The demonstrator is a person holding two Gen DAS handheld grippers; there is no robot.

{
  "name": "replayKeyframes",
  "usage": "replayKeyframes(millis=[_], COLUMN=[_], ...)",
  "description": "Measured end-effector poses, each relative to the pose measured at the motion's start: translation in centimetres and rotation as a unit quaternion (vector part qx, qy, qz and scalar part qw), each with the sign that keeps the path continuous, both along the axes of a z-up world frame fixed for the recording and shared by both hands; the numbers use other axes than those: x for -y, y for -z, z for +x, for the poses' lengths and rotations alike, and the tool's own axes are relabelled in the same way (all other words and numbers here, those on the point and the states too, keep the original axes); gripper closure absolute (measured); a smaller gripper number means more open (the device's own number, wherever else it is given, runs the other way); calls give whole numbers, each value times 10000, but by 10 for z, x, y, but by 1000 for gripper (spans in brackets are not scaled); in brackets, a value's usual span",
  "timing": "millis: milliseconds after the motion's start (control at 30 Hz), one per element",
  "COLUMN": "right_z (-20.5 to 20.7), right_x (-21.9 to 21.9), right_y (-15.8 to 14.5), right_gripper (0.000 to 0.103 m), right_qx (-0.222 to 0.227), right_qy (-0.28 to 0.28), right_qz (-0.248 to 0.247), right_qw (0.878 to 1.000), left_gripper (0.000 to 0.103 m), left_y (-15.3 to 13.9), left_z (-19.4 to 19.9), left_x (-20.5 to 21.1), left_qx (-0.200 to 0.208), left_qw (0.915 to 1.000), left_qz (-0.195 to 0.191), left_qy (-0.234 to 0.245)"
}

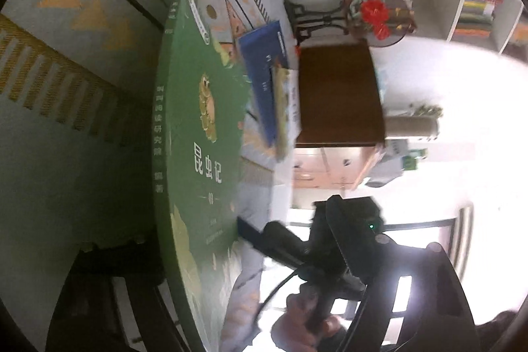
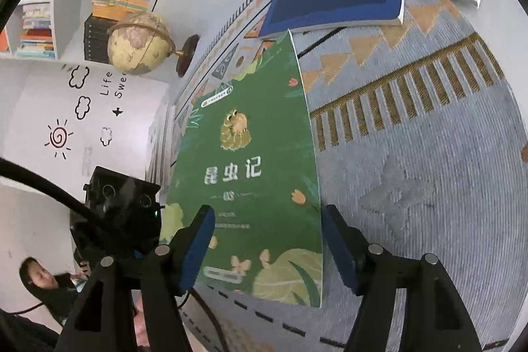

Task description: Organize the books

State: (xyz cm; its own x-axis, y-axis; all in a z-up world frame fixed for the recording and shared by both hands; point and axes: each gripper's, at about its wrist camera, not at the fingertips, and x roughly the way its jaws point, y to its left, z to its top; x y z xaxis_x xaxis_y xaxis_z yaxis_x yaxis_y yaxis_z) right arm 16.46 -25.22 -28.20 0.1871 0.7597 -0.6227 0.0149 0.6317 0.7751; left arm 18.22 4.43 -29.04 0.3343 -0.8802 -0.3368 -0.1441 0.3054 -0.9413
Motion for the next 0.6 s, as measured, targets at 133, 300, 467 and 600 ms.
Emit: replayKeyframes(millis=[133,300,467,600], right_z=[0,1,9,11], right_x=[-4,0,2,-12], right_y=[0,4,2,-14], right_gripper=[32,32,50,66], right_qx=[-247,-527,-375,119], right_qy=[-143,11,304,41], right_qz=[122,773,914,80], right_qw=[9995,9956,9946,9999], left_gripper=[26,26,27,26], left_y=[8,6,-16,-27], left_z=[-1,-1,3,-3], left_x=[-3,-4,7,21], left_qx=[-389,-512,-269,-11], left_qw=[9927,9839,9992,9740], left_qz=[-1120,-1671,256,2201], left_qy=[-234,-385,173,529])
